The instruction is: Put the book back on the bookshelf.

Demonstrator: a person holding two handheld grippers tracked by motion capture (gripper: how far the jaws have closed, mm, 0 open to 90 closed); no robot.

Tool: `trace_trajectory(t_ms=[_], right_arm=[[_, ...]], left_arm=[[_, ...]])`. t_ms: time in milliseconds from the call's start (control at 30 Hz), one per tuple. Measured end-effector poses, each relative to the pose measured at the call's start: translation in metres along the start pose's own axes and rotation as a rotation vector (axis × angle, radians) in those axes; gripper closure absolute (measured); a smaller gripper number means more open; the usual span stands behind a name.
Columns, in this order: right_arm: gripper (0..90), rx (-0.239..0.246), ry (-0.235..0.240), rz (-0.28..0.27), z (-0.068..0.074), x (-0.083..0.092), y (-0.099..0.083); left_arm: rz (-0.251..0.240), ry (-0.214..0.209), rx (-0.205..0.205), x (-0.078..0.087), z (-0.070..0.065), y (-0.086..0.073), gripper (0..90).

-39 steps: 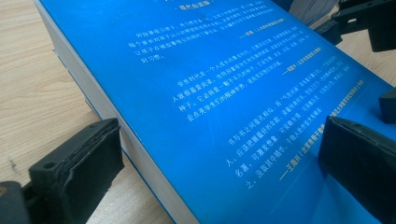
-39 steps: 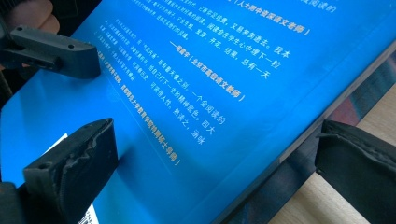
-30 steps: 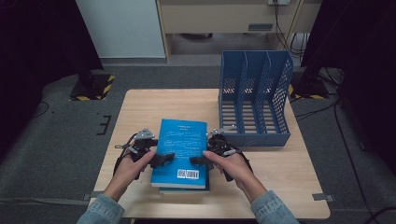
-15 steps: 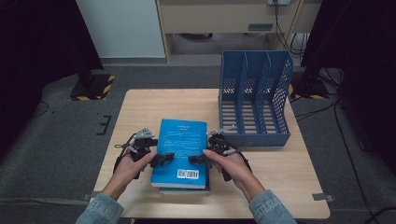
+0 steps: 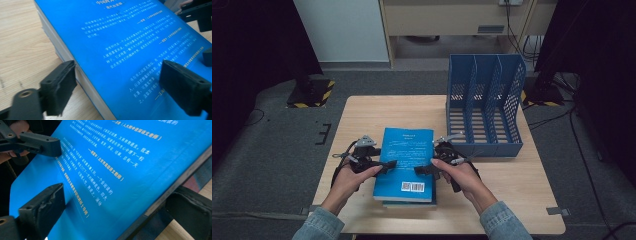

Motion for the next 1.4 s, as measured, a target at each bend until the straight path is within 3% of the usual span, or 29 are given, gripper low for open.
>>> trace_trajectory(t_ms=[367,667,867,967,1100,1167,1267,1333,1400], right_arm=[[13.0,0.036,-0.039,-0.008,0.01,0.009,0.009],[14.7,0.064,-0.059,0.006,0.016,0.009,0.015],[14.8,0.042,-0.034,0.009,0.012,0.005,0.015],[14.8,0.043,-0.031,0.01,0.01,0.003,0.016],[14.9,0.054,-0.027,0.005,0.01,0.003,0.017],[14.9,0.056,-0.028,0.011,0.01,0.002,0.018],[15.1,0.064,-0.026,0.022,0.01,0.0,0.02],[15.5,0.07,-0.025,0.023,0.012,0.0,0.021],[15.6,0.083,-0.027,0.023,0.013,0.0,0.022]], left_arm=[[0.0,-0.002,0.012,0.006,0.009,0.0,28.6],[0.011,-0.004,0.024,0.007,0.012,-0.001,28.5],[0.027,-0.024,0.048,0.004,0.013,-0.002,26.8],[0.041,-0.041,0.062,0.001,0.012,-0.003,20.8],[0.042,-0.054,0.076,0.0,0.014,-0.004,19.6],[0.043,-0.045,0.071,0.0,0.014,-0.003,19.7],[0.036,-0.011,0.023,0.003,0.013,0.0,22.4],[0.022,0.03,0.001,0.008,0.013,0.003,32.4],[0.011,0.045,-0.009,0.009,0.013,0.004,40.8]])
Point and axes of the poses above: each handheld gripper's, and its own axes: x roughly backward along the jaws, y roughly out of its top, z roughly to its left, the point moved 6 cm from there along -x, roughly forward along the jaws, and after that the axes turned 15 degrees about y, right-handed, at the moved point
